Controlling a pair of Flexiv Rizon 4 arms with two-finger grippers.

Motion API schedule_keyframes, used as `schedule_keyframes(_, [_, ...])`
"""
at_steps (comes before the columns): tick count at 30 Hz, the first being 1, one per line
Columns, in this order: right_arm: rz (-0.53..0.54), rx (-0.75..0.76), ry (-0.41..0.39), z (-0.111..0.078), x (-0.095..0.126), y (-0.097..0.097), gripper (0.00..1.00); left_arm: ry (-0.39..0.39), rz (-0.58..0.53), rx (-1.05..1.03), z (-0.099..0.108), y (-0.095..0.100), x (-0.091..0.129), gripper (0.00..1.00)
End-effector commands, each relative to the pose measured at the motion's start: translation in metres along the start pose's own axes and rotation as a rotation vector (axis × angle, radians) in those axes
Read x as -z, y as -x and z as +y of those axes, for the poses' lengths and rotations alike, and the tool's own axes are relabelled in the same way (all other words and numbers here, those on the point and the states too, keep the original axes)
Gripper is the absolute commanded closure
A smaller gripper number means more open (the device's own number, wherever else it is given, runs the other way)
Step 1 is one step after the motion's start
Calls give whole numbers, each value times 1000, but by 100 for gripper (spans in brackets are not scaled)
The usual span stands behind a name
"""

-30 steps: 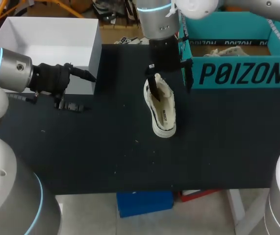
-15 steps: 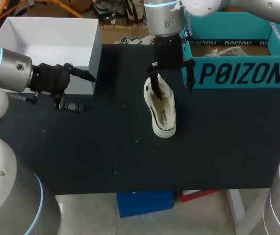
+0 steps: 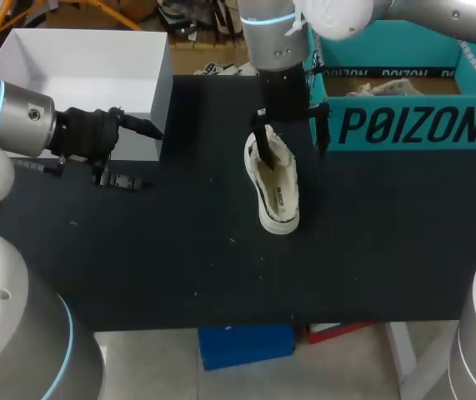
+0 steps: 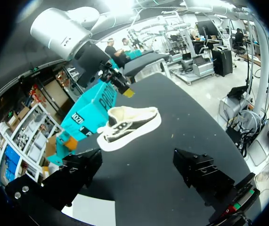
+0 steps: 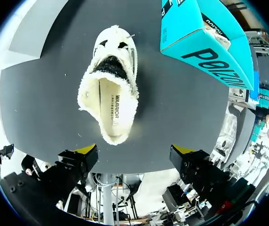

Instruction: Take the shoe out of the shoebox, open the shoe tongue, remove and reinsert the insole, then place the shoe into the shoebox

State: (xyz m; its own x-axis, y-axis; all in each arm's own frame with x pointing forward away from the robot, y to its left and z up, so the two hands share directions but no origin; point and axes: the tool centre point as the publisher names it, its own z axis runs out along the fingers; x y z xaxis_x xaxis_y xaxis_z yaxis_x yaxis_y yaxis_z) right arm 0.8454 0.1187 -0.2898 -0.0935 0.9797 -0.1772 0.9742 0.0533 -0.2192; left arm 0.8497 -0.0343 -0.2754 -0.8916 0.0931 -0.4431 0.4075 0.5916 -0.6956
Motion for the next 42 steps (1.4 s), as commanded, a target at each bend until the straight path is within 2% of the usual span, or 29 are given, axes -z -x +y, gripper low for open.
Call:
schedule_keyframes(1, [30, -62, 139, -14, -11, 7, 0, 1, -4, -2, 0, -1, -1, 0])
schedule_keyframes(9, [66, -116, 219, -7, -26, 14, 0, 1, -4, -2, 0, -1, -1, 0])
schedule_keyframes(16, [76, -110, 254, 4, -35, 9, 0, 1, -4, -2, 0, -1, -1, 0])
schedule_keyframes(24, [83, -92, 268, 17, -50, 8, 0, 1, -4, -2, 0, -1, -1, 0])
schedule_keyframes(42, [110, -79, 299, 54, -83, 24, 0, 1, -4, -2, 0, -1, -1, 0])
